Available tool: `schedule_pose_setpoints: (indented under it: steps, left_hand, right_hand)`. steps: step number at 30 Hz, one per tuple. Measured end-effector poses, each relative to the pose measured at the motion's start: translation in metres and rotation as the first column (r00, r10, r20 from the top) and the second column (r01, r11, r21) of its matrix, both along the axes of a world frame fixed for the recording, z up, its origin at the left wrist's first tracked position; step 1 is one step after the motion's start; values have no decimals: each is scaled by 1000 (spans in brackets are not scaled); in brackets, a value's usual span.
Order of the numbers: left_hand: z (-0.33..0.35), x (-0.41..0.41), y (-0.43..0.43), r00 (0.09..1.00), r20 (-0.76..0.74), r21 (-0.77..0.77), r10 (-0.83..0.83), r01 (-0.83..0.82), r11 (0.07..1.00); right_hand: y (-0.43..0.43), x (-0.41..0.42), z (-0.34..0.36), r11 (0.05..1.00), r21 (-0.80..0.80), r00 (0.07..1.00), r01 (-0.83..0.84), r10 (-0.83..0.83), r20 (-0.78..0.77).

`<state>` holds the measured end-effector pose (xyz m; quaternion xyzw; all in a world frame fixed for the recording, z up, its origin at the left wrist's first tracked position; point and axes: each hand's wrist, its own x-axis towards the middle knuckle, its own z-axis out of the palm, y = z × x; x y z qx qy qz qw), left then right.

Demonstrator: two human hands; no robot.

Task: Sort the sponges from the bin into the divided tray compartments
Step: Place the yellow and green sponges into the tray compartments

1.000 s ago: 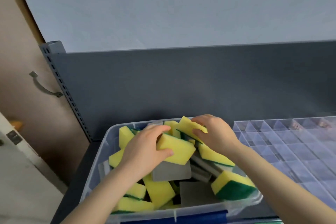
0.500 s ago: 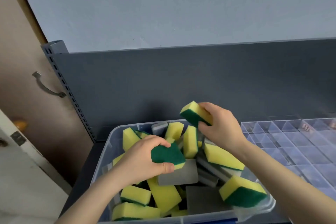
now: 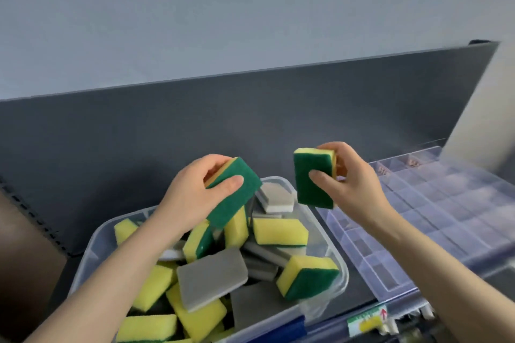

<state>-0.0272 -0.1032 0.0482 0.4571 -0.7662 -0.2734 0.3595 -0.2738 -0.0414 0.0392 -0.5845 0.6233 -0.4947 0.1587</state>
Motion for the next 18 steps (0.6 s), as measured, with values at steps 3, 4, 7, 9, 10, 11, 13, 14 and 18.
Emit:
schedule_pose_setpoints:
  steps: [3,4,7,9,10,11,13,14,18]
  left_hand:
    - [5,-38,-2,996,-44,11,-72,72,997]
    - [6,-50,-3,995,-46,10,-87,88,996]
    - [6,-83,-7,995,-40,-10,-92,92,996]
    - [5,-106,-9,993,-46,-17,-106,105,994]
    - [4,-120,-8,993,-45,-25,-113,112,993]
    - [4,-134,-7,992,-34,-40,-121,120,992]
    - [3,-158,-5,991,19,-73,-130,131,989]
    - [3,-169,-5,991,43,-79,-128,131,988]
    - [-2,-211,-8,994,83,-73,-76,82,994]
  right_hand:
    - [12,-29,-3,995,2,995,98,-98,19]
    - [16,-39,-4,992,8,992,128,-128,23]
    - [26,-70,-9,986,29,986,165,-166,36]
    - [32,-92,-10,984,39,983,173,-175,53]
    - [34,-106,-11,985,43,984,168,-170,61]
    - [35,-119,-11,987,48,985,155,-158,65]
    - [34,-146,-12,990,63,991,125,-128,47]
    - [33,-158,-12,991,75,993,109,-111,27]
    - [24,-206,-13,992,123,998,41,-34,-60]
